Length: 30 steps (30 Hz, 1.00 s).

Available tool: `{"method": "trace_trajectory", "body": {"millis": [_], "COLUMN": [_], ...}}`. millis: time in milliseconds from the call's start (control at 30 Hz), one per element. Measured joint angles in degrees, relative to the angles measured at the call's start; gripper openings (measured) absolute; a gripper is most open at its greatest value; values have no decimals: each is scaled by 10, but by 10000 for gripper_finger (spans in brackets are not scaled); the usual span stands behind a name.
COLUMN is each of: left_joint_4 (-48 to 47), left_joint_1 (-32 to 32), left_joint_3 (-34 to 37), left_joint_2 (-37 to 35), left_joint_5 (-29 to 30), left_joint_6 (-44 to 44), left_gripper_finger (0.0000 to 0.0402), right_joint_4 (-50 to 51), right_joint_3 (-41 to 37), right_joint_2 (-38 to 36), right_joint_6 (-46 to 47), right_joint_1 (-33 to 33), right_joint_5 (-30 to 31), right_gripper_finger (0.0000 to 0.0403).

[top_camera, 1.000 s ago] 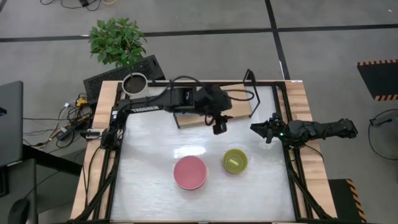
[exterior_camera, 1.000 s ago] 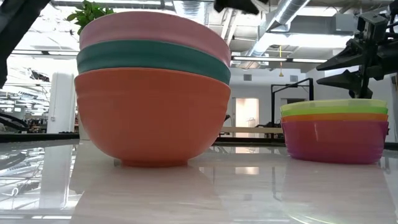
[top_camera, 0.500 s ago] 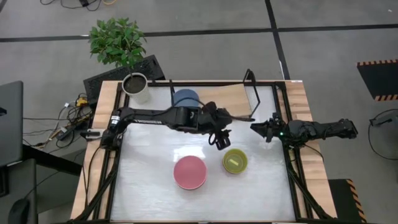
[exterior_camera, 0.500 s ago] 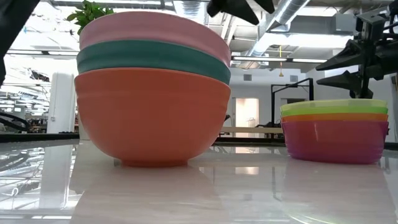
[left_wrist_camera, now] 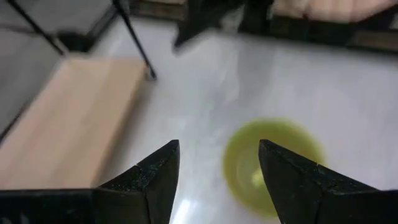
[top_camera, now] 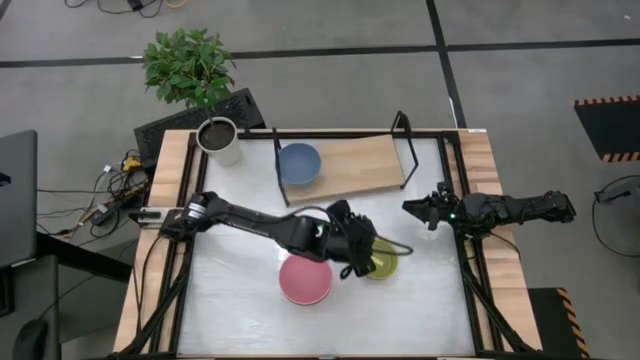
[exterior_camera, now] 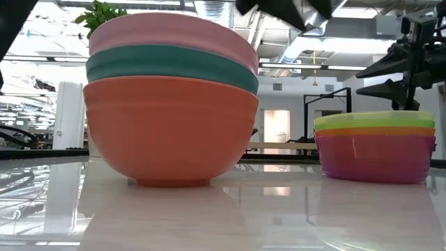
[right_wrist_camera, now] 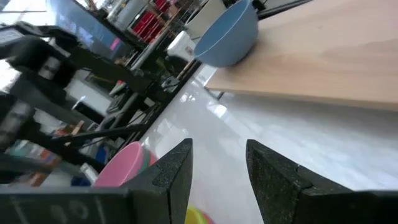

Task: Place and stack bowls onto a shelf
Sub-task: Put the small yellow bowl on the shelf

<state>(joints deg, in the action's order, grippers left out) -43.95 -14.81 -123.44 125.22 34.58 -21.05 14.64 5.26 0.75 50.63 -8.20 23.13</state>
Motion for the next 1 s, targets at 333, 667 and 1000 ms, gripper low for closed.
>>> {"method": "trace_trajectory", "body": {"millis": [333,667,1000], "left_joint_4": [36,60,59], "left_joint_1": [26,59,66], "left_joint_3": [0,-1,0], "left_joint_2": [39,75,96], "left_joint_5": [-70,-112,-135], "left_joint_6": [-6,-20,-19], "left_gripper_finger": [206,206,206], "right_joint_4": [0,0,0], "right_joint_3": [0,0,0], "right_joint_2": [16,24,24], "right_joint_6": [17,-21,18], "right_joint_1": [-12,-13,-10], "right_joint_5": [-20,-23,-23], "right_gripper_finger": [175,175,175]}}
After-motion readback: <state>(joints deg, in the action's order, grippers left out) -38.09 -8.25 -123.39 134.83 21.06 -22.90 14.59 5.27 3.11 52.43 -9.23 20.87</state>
